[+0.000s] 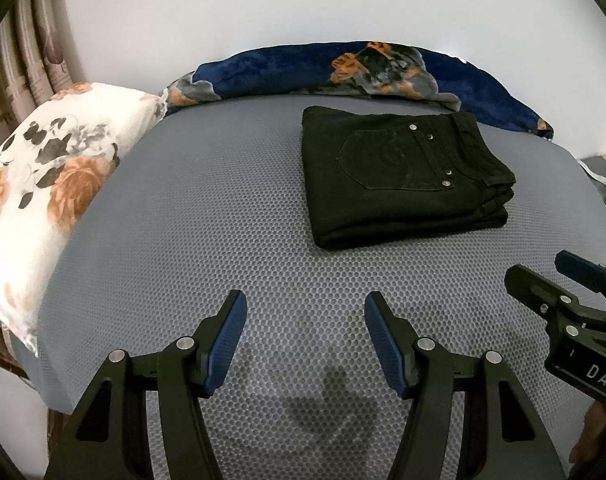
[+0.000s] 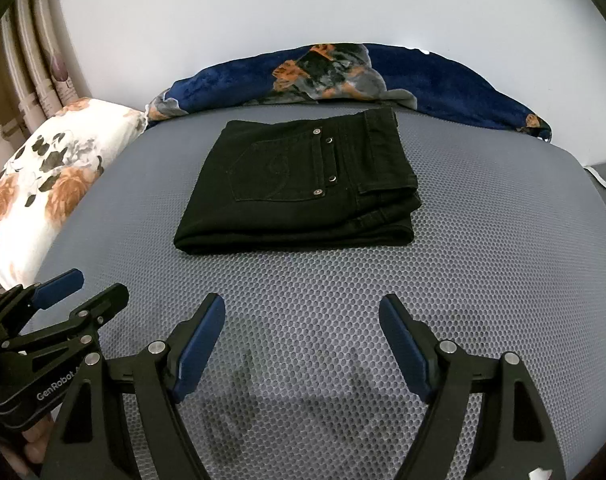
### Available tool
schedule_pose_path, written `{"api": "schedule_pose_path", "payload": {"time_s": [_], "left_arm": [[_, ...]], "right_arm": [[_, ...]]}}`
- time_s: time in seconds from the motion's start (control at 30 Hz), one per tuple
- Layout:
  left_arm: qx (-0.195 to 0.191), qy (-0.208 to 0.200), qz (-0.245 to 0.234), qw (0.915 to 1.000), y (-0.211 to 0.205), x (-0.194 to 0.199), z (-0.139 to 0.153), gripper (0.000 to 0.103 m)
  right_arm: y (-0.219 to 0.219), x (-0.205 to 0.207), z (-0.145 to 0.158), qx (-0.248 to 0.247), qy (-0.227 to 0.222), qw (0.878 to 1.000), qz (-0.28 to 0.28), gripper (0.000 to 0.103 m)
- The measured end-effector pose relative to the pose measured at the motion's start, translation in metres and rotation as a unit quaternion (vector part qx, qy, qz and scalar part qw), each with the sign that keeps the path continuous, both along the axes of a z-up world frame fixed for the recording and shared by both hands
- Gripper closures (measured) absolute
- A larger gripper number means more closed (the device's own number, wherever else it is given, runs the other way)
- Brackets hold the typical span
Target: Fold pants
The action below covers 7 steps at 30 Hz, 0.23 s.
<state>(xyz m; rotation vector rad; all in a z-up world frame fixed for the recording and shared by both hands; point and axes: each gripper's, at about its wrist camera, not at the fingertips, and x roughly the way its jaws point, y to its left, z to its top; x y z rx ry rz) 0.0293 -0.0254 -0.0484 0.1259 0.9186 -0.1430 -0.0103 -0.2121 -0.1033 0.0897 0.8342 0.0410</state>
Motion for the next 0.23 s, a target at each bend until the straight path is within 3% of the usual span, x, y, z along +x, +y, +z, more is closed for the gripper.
{"api": "schedule_pose_path", "payload": {"time_s": [0.23], "left_arm": [[-0.001,0.002,-0.001,1.0,0.0009,0.0007,-0.0003,0.041]], "right_arm": [[0.0001,0.0002,0.0002,0.001,0.0,1.0,0.001,0.026]]}}
